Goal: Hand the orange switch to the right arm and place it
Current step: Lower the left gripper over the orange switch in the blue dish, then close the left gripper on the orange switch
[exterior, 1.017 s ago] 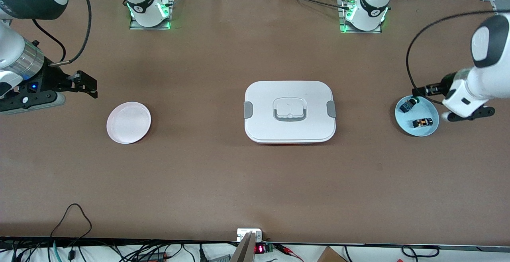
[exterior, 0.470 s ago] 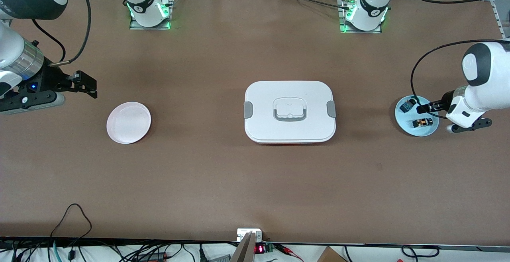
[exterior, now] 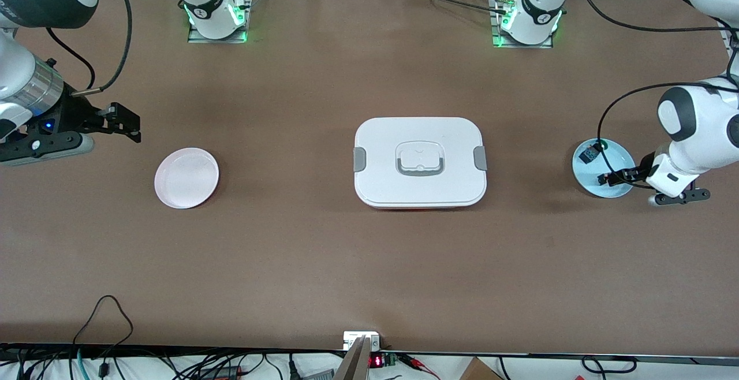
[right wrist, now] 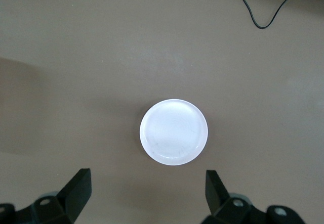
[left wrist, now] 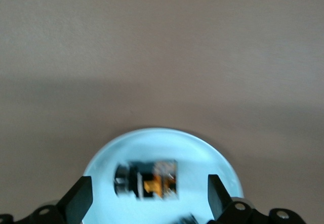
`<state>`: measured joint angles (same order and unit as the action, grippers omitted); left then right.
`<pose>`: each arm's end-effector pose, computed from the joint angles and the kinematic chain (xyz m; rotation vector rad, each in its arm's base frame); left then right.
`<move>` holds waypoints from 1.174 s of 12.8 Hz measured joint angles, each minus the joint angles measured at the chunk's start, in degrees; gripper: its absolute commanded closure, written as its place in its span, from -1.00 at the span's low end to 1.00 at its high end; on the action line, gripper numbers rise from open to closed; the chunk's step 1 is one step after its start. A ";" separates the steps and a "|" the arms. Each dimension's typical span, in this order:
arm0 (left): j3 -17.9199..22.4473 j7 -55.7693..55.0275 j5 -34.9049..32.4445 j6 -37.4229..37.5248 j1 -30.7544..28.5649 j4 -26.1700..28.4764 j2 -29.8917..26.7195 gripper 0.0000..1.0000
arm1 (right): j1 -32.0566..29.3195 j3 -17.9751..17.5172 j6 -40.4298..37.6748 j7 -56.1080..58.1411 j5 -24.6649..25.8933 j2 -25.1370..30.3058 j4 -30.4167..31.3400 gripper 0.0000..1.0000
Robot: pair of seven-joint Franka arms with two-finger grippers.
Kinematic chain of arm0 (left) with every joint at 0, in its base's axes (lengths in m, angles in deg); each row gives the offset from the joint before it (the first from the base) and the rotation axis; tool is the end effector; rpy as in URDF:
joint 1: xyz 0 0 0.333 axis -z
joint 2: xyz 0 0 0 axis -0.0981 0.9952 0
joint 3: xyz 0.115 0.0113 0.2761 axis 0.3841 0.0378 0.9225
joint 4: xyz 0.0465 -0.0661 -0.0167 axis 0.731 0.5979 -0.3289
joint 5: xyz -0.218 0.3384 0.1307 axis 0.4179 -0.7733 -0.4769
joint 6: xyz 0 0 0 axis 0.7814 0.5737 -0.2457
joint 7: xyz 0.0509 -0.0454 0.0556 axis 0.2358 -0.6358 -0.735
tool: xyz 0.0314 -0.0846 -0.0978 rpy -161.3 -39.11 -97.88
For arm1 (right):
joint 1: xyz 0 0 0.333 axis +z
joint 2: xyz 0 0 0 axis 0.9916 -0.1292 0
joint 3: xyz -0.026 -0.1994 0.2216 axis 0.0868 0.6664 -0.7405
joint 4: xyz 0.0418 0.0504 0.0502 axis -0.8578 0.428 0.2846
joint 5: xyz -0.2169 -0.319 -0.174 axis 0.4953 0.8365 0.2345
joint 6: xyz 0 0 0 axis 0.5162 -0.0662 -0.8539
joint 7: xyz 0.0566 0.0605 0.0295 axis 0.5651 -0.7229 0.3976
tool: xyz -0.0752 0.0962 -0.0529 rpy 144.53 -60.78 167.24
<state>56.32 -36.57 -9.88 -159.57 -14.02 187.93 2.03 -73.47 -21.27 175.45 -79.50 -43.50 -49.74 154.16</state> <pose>0.5845 0.1855 0.1674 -3.1062 -0.2265 0.0330 0.6325 0.0590 0.5207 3.0975 0.3395 0.0516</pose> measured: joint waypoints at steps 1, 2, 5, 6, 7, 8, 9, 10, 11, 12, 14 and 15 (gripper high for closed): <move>0.00 0.81 0.00 -1.24 -0.76 0.01 1.21 -1.00 | 0.00 0.00 0.00 0.00 0.00 0.00 0.00 -1.00; -0.02 1.17 0.00 -1.71 -1.09 0.06 1.95 -1.00 | 0.00 0.00 0.00 0.00 0.00 0.00 0.00 -1.00; -0.36 1.23 -0.01 -1.82 -1.08 1.18 2.25 -1.00 | 0.00 0.00 0.00 0.00 0.00 0.00 0.00 -1.00; -0.45 1.23 0.00 -1.85 -1.07 1.44 2.25 -1.00 | 0.00 0.00 0.00 0.00 0.00 0.00 0.00 -1.00; -0.45 1.23 0.00 -1.85 -1.08 1.75 2.25 -1.00 | 0.00 0.00 0.00 0.00 0.00 0.00 0.00 -1.00; -0.45 1.23 0.00 -1.85 -1.10 2.14 2.25 -0.99 | 0.00 0.00 0.00 0.00 0.00 0.00 0.00 -1.00; -0.45 1.23 0.00 -1.86 -1.11 2.52 2.25 -0.96 | 0.00 0.00 0.00 0.00 0.00 0.00 0.00 -1.00; -0.45 1.23 0.00 -1.86 -1.12 2.86 2.26 -0.95 | 0.00 0.00 0.00 0.00 0.00 0.00 0.00 -1.00; -0.45 1.23 0.00 -1.92 -1.13 3.13 2.26 -0.95 | 0.00 0.00 0.00 0.00 0.00 0.00 0.00 -1.00; -0.45 1.23 0.00 -2.08 -1.13 3.28 2.27 -0.95 | 0.00 0.00 0.00 0.00 0.00 0.00 0.00 -1.00; -0.45 1.23 0.00 -2.41 -1.13 3.54 2.37 -0.96 | 0.00 0.00 0.00 0.00 0.00 0.00 0.00 -1.00; -0.45 1.23 0.00 -3.37 -1.14 3.67 2.68 -0.96 | 0.00 0.00 0.00 0.00 0.00 0.00 0.00 -1.00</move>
<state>55.88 -35.34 -9.88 -162.94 -15.15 191.60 4.70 -73.47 -21.27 175.45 -79.50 -43.50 -49.74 154.16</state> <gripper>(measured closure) 0.022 0.000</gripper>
